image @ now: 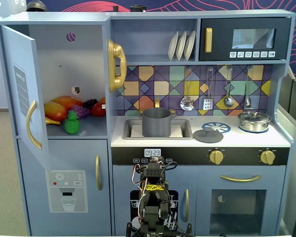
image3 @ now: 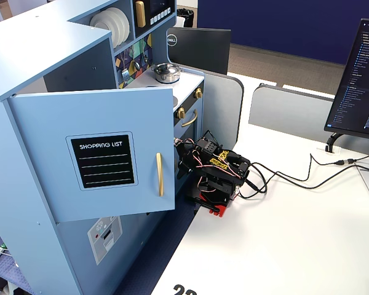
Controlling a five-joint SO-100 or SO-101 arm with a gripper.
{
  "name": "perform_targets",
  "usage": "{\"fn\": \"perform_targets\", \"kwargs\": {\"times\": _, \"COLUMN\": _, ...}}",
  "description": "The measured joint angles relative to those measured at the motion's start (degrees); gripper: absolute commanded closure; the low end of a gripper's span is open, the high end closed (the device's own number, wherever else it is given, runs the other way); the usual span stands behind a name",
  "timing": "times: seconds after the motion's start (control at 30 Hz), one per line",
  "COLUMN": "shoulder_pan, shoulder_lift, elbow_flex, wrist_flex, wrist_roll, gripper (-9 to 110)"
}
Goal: Pick up the green pineapple from the left cabinet and place it in the gray recipient
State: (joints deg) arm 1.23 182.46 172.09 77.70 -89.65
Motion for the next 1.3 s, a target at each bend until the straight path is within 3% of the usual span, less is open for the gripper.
{"fn": "perform_targets", "kwargs": {"times": 0.37, "shoulder_pan": 1.76, "shoulder_lift": 0.0, "elbow_flex": 0.0, "wrist_flex": 0.0, "wrist_roll": -0.7, "gripper": 101}}
{"fn": "perform_targets", "kwargs": {"times": 0.5, "shoulder_pan": -5.19, "shoulder_lift": -0.18, "elbow_flex": 0.09, "wrist_flex": -1.85, "wrist_roll": -2.29, "gripper": 101}}
{"fn": "perform_targets", "kwargs": {"times": 0.6, "shoulder_pan": -16.88, "shoulder_lift": -3.6, "elbow_flex": -2.9, "wrist_flex": -13.1, "wrist_roll": -2.02, "gripper": 101}}
{"fn": "perform_targets", "kwargs": {"times": 0.83, "shoulder_pan": -41.75, "shoulder_lift": -13.71, "elbow_flex": -14.33, "wrist_flex": -54.14, "wrist_roll": -3.6, "gripper": 95}}
{"fn": "perform_targets", "kwargs": {"times": 1.13, "shoulder_pan": -46.05, "shoulder_lift": -28.56, "elbow_flex": -29.88, "wrist_flex": -67.24, "wrist_roll": -3.6, "gripper": 69}}
{"fn": "perform_targets", "kwargs": {"times": 1.3, "shoulder_pan": -47.11, "shoulder_lift": -36.21, "elbow_flex": -34.98, "wrist_flex": -72.07, "wrist_roll": -1.49, "gripper": 65}}
